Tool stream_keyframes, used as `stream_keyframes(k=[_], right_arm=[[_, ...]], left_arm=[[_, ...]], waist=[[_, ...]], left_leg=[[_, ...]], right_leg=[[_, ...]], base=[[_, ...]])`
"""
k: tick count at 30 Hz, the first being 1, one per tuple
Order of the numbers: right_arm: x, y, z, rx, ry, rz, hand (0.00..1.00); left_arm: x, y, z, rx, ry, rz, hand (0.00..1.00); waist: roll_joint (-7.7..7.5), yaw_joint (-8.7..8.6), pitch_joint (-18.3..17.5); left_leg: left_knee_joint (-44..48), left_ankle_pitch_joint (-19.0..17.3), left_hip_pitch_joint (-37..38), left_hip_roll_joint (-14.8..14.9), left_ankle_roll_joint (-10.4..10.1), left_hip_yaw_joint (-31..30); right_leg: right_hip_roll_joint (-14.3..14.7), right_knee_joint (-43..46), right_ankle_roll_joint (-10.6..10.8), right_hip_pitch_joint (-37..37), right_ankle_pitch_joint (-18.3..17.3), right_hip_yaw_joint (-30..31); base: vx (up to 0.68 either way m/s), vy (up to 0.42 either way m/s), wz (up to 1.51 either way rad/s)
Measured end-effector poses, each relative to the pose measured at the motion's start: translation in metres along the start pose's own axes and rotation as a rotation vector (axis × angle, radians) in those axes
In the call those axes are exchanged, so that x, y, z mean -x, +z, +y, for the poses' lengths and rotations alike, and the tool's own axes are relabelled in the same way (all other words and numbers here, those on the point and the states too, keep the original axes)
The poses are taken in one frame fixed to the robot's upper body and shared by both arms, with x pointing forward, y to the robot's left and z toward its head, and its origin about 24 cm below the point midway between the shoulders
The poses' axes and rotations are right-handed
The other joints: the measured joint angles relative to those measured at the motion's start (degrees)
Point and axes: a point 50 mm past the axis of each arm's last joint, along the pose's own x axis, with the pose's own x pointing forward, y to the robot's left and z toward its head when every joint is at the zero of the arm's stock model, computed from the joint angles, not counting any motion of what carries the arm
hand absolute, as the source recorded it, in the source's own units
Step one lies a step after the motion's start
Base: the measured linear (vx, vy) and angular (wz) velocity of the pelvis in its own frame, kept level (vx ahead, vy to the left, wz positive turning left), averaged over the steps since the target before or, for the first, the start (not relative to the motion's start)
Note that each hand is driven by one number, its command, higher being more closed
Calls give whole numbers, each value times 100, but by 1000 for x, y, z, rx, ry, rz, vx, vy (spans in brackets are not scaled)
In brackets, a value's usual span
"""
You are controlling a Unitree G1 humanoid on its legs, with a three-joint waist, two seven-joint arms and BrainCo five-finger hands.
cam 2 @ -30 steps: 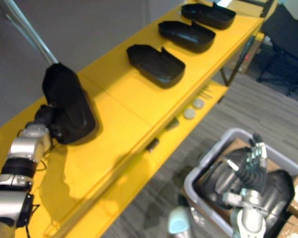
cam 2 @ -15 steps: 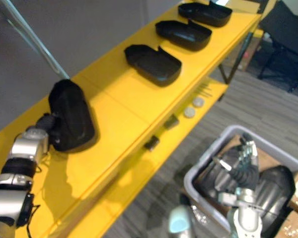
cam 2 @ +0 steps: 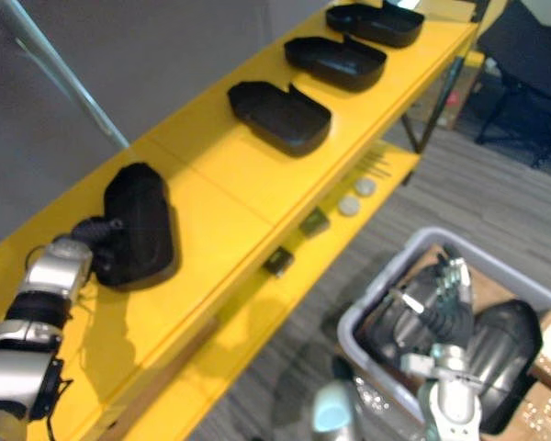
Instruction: Walk over and take plastic housings, then place them on the shelf
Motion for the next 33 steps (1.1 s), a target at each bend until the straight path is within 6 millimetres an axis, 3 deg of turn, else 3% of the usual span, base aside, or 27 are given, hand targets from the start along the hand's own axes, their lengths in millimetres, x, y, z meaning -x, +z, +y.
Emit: stream_keyframes(k=[7, 14, 18, 20, 22, 26, 28, 31, 33], right_arm=[[-2, 3, -4, -4, 25, -23, 0], [-11, 14, -8, -52, -13, -163, 0], [-29, 28, -8, -74, -58, -257, 0], [-40, 35, -5, -79, -49, -301, 0], [-50, 42, -6, -105, -71, -341, 0], [-73, 58, 2, -183, -74, -413, 0], [-82, 63, 7, -203, -55, -420, 0], [-95, 64, 23, -213, 22, -389, 0], [-105, 64, 37, -220, 94, -358, 0]], left_arm=[[-2, 1, 3, 63, 125, -34, 0], [19, 68, 28, 209, 360, -398, 0], [35, 82, 29, 259, 363, -540, 0], [42, 80, 25, 271, 349, -589, 0], [50, 79, 20, 326, 333, -633, 0], [74, 84, 27, 399, 343, -758, 0], [87, 85, 29, 451, 358, -828, 0], [104, 70, 31, 500, 413, -893, 0], [118, 46, 40, 586, 506, -922, 0]], waist=[[91, -31, -58], [148, 4, -126], [150, 146, -314], [130, 213, -425], [109, 399, -655], [-11, 563, -822], [-33, 725, -865], [-92, 898, -987], [-145, 1144, -1054]], left_leg=[[-45, 29, 8, -4, 38, 131], [-179, 129, 35, 7, 46, -9], [-195, 144, 103, 30, 36, -68], [-234, 144, 209, 33, 35, -192], [-299, 168, 211, -1, 41, -244], [-407, 281, 208, -81, 79, -573], [-413, 305, 177, -85, 86, -682], [-487, 417, 83, -101, 80, -1012], [-592, 541, -14, -107, 61, -1231]], right_leg=[[5, -180, 9, 4, 162, 89], [-28, -352, -7, 206, 260, -36], [-34, -395, -11, 338, 265, -161], [-59, -496, -11, 562, 265, -292], [-65, -577, 5, 612, 290, -349], [-191, -669, 10, 820, 293, -682], [-216, -686, 10, 875, 293, -804], [-267, -794, 7, 1024, 295, -1159], [-263, -862, -22, 1050, 317, -1390]], base=[[-26, -4, -8], [-28, -17, 9], [-5, -20, 13], [-10, -3, 26], [-7, -14, 18], [-16, -2, 37], [-19, -17, 38], [-4, -37, 53], [-6, -57, 51]])
